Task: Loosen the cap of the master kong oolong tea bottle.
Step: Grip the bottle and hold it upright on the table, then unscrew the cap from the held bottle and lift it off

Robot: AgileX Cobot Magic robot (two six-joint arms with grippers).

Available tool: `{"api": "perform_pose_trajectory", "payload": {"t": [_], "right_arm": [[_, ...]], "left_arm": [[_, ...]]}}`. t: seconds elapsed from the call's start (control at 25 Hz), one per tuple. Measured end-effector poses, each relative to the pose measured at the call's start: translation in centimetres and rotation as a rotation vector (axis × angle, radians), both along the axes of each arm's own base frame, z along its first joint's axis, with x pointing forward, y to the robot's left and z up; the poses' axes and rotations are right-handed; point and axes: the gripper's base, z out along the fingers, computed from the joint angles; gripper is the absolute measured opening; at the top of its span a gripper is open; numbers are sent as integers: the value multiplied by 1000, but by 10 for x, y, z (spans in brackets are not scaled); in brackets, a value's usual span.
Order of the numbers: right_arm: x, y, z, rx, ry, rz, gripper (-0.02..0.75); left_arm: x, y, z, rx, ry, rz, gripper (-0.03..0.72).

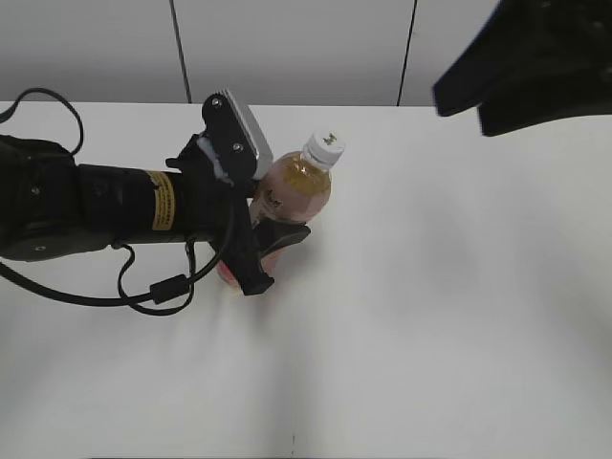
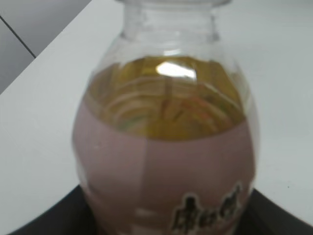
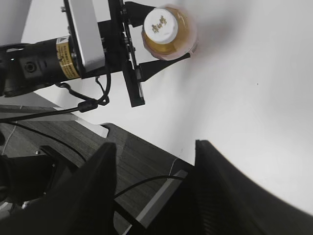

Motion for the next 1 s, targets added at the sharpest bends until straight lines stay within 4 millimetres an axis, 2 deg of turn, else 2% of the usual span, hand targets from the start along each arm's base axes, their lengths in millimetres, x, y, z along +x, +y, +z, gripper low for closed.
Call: {"api": "perform_pose_trajectory", "payload": {"t": [0.2,0.36,0.56,0.8,1.0], "right_arm": [[39,50,-15,-38,88,5,388],[69,74,-21,-60,135,-42,388],[90,81,-34,-103,200,-113,388],[95,83,-48,-133,260,-135,388],[96,83,-50,-136,271,-140,388]], "left_arm": [[-1,-6,2,13,-8,-15,389],[-3,-9,5,13,-19,-28,389],[-3,-9,11,7,-33,-28,389],[-3,-9,11,9,-32,-28,389],[-3,-9,11,6,-32,-26,389]]}}
